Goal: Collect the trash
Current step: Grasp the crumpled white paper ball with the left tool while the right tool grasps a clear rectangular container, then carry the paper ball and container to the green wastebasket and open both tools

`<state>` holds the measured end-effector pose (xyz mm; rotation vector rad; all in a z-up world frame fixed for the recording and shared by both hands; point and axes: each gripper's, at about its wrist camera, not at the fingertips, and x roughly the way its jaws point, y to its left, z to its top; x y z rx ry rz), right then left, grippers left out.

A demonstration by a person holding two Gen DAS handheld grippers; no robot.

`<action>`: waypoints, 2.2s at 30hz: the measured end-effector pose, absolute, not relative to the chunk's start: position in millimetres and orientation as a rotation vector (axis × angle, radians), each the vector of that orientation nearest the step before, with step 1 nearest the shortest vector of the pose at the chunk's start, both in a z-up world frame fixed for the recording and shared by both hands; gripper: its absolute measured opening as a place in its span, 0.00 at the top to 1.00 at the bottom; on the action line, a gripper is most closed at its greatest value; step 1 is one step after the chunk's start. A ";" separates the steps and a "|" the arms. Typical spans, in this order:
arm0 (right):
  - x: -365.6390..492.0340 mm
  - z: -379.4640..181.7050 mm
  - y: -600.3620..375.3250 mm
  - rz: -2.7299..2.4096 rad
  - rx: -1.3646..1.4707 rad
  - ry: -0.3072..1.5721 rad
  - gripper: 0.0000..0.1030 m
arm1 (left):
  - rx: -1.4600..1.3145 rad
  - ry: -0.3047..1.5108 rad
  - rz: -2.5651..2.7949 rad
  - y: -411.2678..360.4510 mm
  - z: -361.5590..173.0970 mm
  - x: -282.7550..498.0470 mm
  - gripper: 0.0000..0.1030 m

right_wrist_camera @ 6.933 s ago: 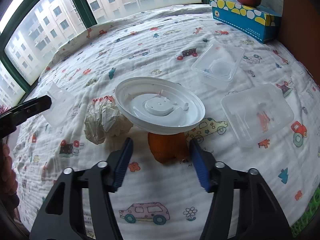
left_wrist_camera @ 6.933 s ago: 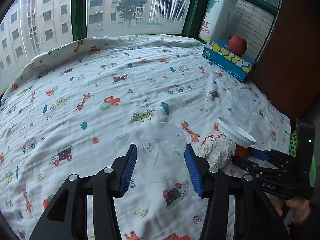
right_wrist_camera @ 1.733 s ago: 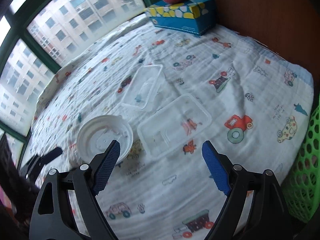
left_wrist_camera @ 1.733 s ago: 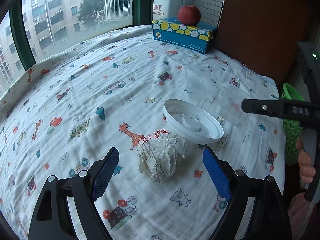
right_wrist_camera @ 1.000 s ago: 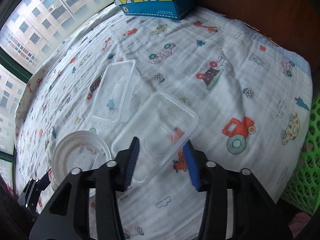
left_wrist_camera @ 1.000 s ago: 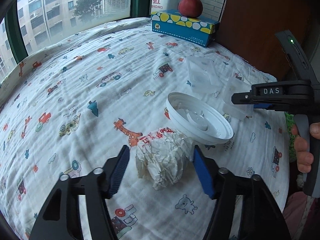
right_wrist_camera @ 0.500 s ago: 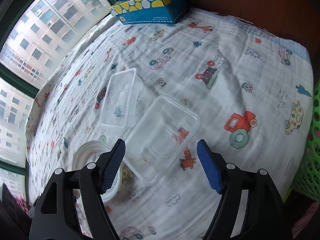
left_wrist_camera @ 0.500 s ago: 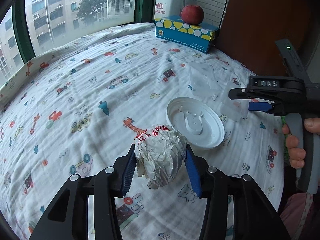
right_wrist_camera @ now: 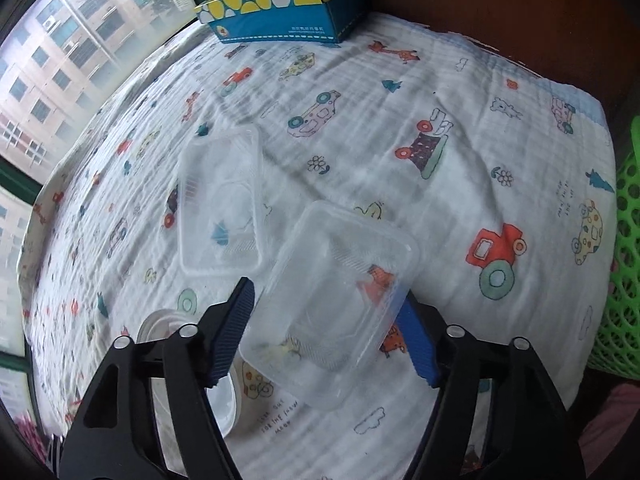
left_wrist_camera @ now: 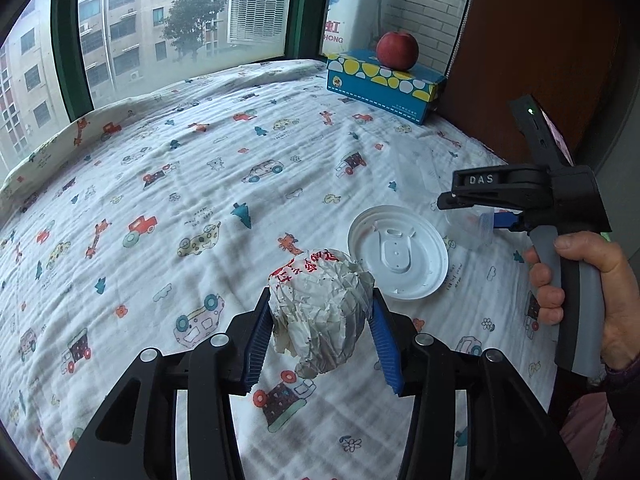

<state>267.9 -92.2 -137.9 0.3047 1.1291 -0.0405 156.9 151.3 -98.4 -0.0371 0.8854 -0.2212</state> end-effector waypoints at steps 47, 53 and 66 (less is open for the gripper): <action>81.9 -72.1 -371.1 -0.121 0.260 0.854 0.41 | 0.058 0.788 -0.616 -122.6 -14.7 139.7 0.56; 74.6 -76.3 -389.3 -0.147 0.275 0.845 0.32 | 0.071 0.785 -0.653 -158.0 -10.3 142.9 0.56; 41.2 -72.0 -403.1 -0.169 0.248 0.800 0.28 | 0.084 0.819 -0.730 -216.9 -21.2 151.5 0.55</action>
